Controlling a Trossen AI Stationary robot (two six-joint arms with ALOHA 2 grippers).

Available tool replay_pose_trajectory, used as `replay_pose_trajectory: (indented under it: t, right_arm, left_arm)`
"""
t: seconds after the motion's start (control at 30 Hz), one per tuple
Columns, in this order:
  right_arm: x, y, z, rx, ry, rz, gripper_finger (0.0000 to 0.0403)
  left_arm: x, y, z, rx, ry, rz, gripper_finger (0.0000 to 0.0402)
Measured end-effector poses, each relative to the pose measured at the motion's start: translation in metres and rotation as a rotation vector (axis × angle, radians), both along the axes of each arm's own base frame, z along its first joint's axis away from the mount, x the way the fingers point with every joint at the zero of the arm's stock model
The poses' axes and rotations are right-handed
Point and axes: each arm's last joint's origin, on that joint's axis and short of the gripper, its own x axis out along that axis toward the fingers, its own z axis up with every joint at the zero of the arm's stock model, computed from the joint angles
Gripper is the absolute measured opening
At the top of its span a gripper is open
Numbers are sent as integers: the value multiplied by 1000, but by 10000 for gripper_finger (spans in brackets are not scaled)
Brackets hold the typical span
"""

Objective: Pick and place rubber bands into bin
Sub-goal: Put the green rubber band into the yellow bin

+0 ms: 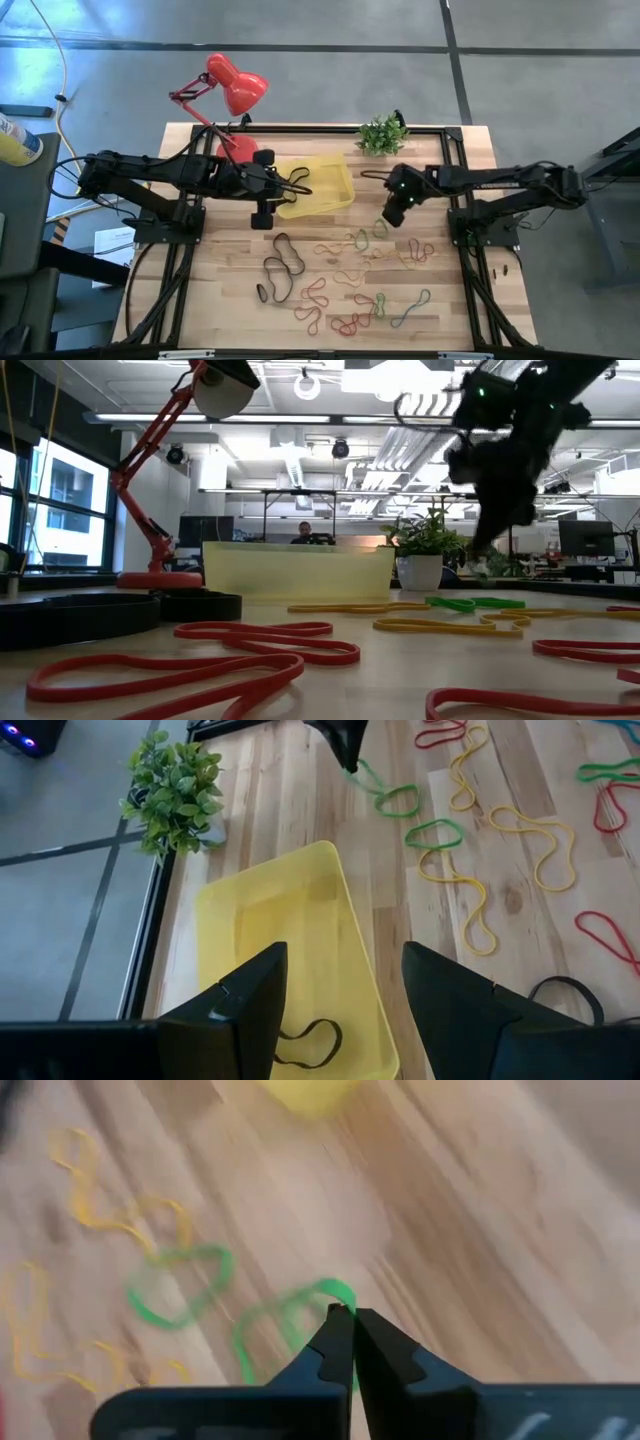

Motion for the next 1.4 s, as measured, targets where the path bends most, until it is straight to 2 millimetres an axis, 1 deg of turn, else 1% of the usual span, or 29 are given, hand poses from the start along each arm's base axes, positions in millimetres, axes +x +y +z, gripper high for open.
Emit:
replay_pose_trajectory:
  t: [0.1, 0.27, 0.4, 0.47, 0.53, 0.63, 0.7, 0.77, 0.93, 1.03, 1.13, 1.23, 1.3, 1.4]
  right_arm:
    - [8, -2, 17, -41, -50, 31, 1]
    - [24, -6, 58, -138, -174, 109, 1]
    - [34, -10, 93, -260, -278, 137, 0]
    - [37, -13, 107, -329, -316, 130, 0]
    - [42, -17, 117, -399, -356, 106, 0]
    - [51, -25, 121, -450, -409, 69, 0]
    - [59, -30, 116, -455, -421, 59, 0]
    - [70, -35, 106, -448, -410, 59, 0]
    - [103, -47, 67, -407, -357, 61, 0]
    - [116, -58, 41, -363, -327, 28, 0]
    - [123, -69, 19, -278, -298, -18, 0]
    - [125, -77, 3, -211, -260, -55, 0]
    - [125, -79, -3, -184, -242, -63, 3]
    - [126, -80, -3, -155, -265, -25, 17]
  left_arm:
    - [0, 0, 0, 1, 3, -1, 189]
    - [0, 0, 0, 2, 3, 0, 189]
    - [0, 0, 0, 3, 3, 1, 189]
    - [0, 0, 0, 10, 3, 8, 189]
    - [0, 1, 0, 20, 3, 18, 189]
    - [0, 1, 0, 31, 1, 35, 189]
    - [-1, 2, 0, 38, -2, 54, 189]
    - [-1, 2, 0, 40, -5, 68, 189]
    - [-1, 2, 0, 41, -6, 70, 189]
    - [-1, 2, 0, 41, -5, 70, 189]
    - [0, 2, 0, 41, -3, 70, 189]
    - [-1, 2, -1, 41, 8, 70, 189]
    - [-1, 2, -1, 39, 13, 72, 189]
    - [-1, 2, -1, 38, 12, 74, 189]
